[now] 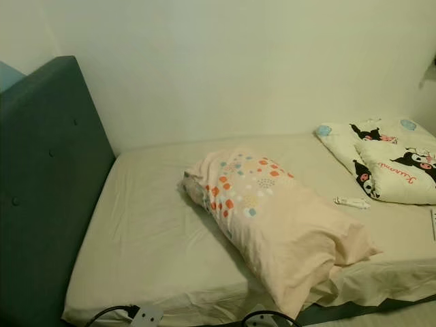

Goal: Clean up the room

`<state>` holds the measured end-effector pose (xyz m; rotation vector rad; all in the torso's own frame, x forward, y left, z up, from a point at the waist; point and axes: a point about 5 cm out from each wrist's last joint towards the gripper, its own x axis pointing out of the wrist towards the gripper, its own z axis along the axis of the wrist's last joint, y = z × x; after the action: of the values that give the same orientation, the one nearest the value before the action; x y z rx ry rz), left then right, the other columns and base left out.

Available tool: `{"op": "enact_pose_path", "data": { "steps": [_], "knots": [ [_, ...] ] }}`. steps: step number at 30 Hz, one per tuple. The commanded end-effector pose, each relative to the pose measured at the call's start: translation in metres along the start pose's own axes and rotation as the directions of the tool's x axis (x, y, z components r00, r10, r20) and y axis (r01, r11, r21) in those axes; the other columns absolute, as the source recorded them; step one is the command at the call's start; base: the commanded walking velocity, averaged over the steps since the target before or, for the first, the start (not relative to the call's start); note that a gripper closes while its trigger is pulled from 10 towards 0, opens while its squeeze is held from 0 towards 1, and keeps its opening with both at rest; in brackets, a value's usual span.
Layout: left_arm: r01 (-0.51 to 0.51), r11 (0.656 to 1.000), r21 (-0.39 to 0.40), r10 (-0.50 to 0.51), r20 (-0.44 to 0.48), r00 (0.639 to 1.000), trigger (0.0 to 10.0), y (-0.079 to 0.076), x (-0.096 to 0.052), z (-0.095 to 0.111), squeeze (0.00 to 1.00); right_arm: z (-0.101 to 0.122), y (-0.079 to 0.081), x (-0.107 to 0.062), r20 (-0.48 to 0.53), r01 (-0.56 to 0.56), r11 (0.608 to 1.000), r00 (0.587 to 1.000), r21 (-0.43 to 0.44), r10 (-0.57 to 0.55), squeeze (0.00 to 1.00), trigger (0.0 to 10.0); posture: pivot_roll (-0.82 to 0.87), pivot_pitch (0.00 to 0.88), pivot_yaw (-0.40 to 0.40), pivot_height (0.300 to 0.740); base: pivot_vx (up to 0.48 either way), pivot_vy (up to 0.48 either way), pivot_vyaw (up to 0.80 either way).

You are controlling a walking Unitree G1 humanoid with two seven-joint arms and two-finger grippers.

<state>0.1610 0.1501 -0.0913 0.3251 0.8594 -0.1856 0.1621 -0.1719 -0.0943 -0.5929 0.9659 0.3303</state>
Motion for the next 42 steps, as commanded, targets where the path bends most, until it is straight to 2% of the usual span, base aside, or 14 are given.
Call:
{"op": "enact_pose_path", "data": {
  "steps": [1, 42],
  "knots": [
    [0.012, 1.0, 0.008, -0.012, -0.017, 1.0, 10.0, -0.0033, -0.001, -0.0038, 0.0, -0.0021, 0.0015, -0.0004, -0.009, -0.002, 1.0, 1.0, -0.007, 0.002, 0.0, 10.0, -0.05, 0.0, -0.013, 0.727, 0.0, 0.0, 0.0],
    [0.003, 1.0, 0.005, -0.003, -0.019, 1.0, 10.0, -0.0003, -0.0006, -0.0035, 0.0, 0.0042, 0.0029, 0.0007, 0.007, -0.012, 0.999, 1.0, -0.034, 0.012, 0.0, 10.0, -0.04, 0.0, -0.015, 0.727, 0.0, 0.0, 0.0]
  ]
}}
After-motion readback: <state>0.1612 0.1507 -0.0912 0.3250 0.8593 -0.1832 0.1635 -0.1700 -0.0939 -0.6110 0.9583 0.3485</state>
